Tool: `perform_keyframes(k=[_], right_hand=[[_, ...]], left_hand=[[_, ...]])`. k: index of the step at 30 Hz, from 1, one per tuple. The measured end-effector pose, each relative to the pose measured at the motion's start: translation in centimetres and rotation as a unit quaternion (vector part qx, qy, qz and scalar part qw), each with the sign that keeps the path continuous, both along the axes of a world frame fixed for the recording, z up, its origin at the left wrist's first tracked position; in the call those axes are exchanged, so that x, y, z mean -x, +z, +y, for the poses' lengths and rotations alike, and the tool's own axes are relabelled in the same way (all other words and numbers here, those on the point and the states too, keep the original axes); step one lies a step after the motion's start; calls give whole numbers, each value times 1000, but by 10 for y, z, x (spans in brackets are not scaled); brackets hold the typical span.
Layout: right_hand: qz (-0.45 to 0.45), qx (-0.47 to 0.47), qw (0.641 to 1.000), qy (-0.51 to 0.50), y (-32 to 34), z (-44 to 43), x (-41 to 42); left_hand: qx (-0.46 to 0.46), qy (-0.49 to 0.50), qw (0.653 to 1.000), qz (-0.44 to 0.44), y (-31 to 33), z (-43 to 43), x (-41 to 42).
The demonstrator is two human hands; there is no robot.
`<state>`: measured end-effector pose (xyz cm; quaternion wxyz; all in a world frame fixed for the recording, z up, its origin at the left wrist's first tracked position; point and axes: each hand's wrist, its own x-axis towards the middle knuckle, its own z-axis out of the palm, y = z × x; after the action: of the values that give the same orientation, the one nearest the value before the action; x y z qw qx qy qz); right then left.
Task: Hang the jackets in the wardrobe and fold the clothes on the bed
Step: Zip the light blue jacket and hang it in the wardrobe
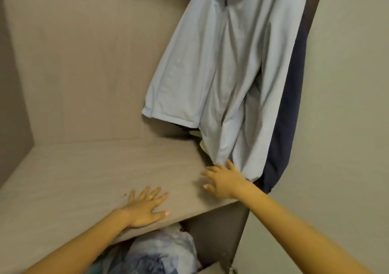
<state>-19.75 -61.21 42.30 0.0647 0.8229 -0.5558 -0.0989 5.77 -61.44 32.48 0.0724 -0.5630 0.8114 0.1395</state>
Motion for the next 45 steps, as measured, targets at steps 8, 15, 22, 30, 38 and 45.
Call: perform_keyframes(k=[8,15,22,30,38,45], right_hand=[[-148,-106,982,60,-126,44,-85],[-163,-95,981,37,-136,51,-90],[-272,-185,944,-18,-120,98,-88],[-436,-52,880,-180,-173,304,-5],[-504,-112,669,-535,-325,633,78],[-525,-151,405,-733,-453,868,40]], left_hand=[[213,41,974,-67,-42,82,-47],[216,40,971,-93,-50,86,-44],[155,81,983,-48,-31,96,-36],[207,2,971,119,-71,196,68],[-138,-198,954,180,-224,417,161],[-333,-288,891,114,-373,585,174]])
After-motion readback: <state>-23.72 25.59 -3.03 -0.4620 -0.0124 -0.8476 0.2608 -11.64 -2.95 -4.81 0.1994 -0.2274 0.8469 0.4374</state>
